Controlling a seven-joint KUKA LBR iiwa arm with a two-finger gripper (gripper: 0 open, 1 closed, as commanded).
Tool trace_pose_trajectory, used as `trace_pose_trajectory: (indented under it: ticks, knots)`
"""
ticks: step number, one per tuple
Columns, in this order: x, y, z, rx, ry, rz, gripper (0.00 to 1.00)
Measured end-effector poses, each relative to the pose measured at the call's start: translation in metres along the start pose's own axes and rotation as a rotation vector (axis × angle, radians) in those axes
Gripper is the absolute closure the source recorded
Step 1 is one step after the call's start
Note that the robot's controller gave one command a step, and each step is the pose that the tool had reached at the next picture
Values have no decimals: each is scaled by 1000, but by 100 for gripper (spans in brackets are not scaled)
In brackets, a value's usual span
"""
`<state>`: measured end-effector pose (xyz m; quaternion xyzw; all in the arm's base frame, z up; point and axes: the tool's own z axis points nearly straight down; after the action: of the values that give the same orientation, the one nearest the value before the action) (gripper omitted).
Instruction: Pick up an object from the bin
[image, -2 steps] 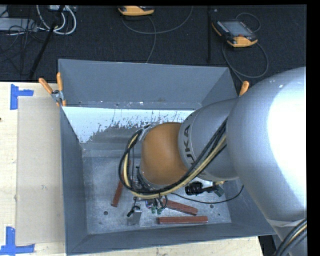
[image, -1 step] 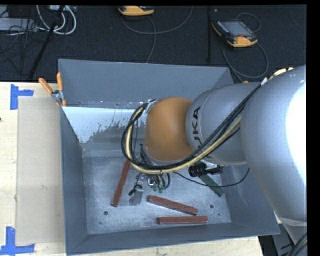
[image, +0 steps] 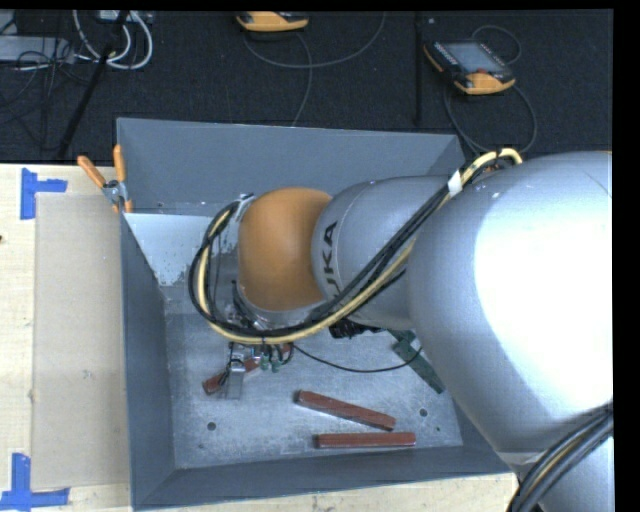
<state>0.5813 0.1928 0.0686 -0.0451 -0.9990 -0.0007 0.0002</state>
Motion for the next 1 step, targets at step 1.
trace_pose_trajectory:
  ticks: [1]
  knots:
    - [35, -39, -1, 5, 5, 4, 0]
